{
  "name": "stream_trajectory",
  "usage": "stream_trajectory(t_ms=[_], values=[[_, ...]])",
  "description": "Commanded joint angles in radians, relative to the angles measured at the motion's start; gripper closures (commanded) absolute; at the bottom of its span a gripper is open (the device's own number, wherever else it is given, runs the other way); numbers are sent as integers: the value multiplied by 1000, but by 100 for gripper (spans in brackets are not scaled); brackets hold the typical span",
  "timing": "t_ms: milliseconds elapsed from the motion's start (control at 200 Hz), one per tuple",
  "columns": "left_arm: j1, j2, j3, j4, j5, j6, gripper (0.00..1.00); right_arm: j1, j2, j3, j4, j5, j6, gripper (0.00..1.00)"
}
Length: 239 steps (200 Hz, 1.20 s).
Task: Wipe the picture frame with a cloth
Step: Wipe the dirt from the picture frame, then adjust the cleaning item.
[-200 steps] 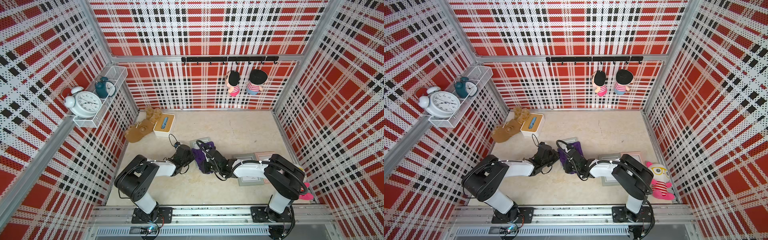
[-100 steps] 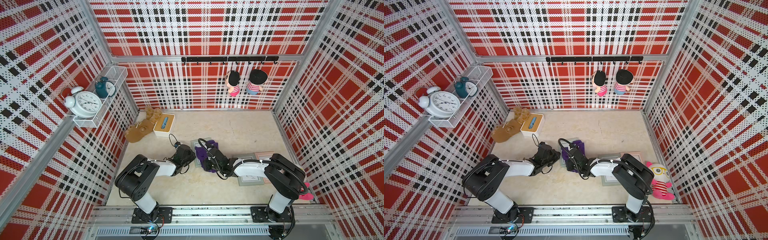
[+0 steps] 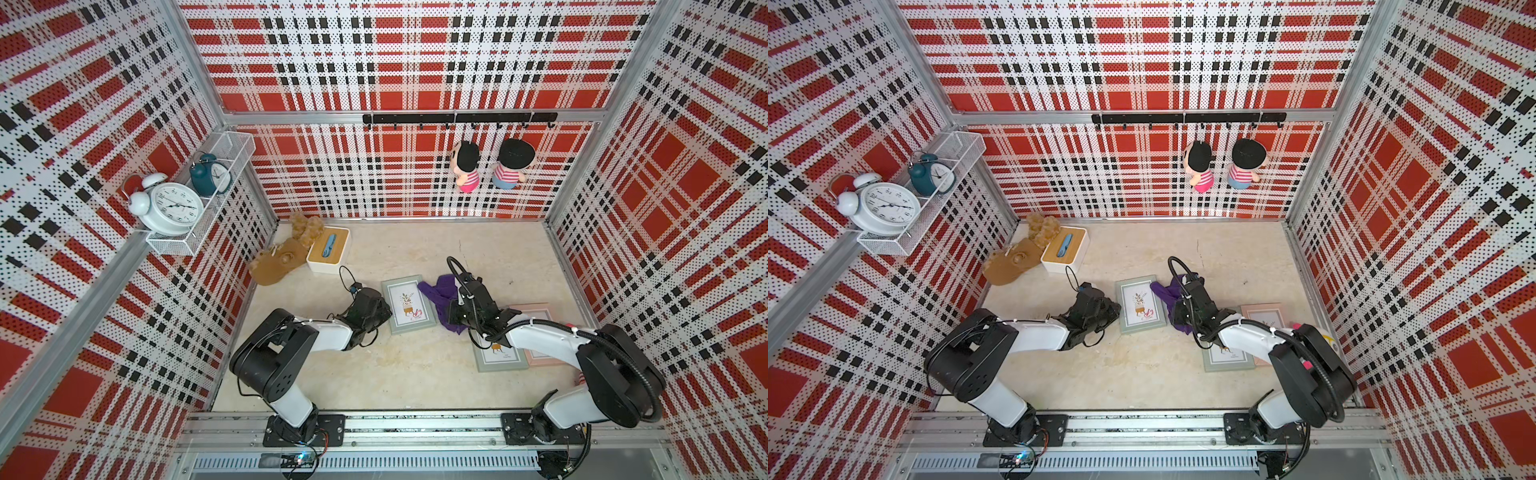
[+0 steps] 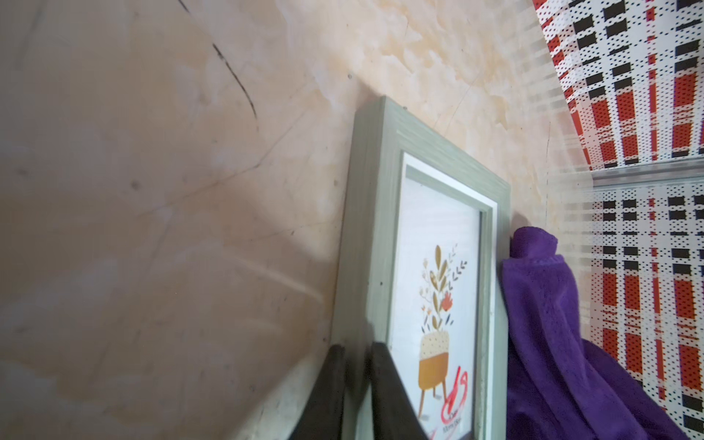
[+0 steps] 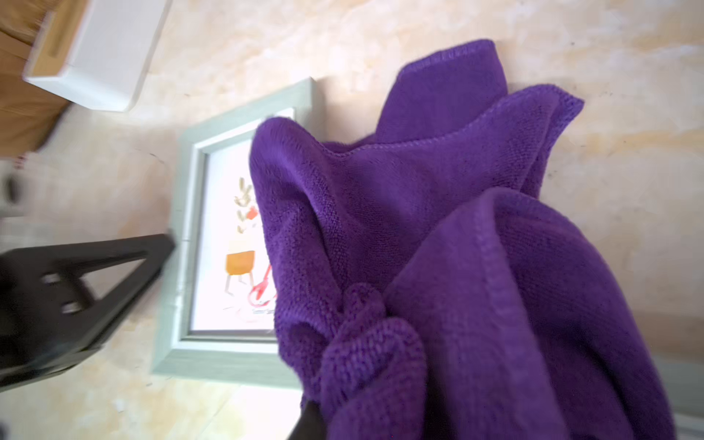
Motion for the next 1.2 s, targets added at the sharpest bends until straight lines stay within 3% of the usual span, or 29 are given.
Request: stream_trajectory(t_ms=[0, 150, 326, 546, 666, 772, 947, 1192], values=[[6, 51, 16, -272, 37, 79, 81, 4, -73, 14, -7, -17, 64, 100], [13, 26, 170, -349, 72, 169, 70, -1, -121, 45, -15, -23, 66, 100], [59, -20, 342, -484, 74, 244, 46, -1, -98, 98, 32, -126, 50, 100], [186, -233, 329, -536, 118, 258, 21, 0, 7, 160, 298, -346, 45, 100], [273, -391, 239, -377, 340, 126, 15, 3, 103, 234, 409, -442, 55, 100], [329, -483, 160, -224, 427, -19, 8, 15, 175, 304, 456, -473, 52, 100], [342, -488, 144, -192, 468, -123, 0, 42, 272, 415, 465, -500, 20, 100], [308, -449, 139, -196, 419, -254, 2, 69, 392, 554, 455, -539, -37, 100]])
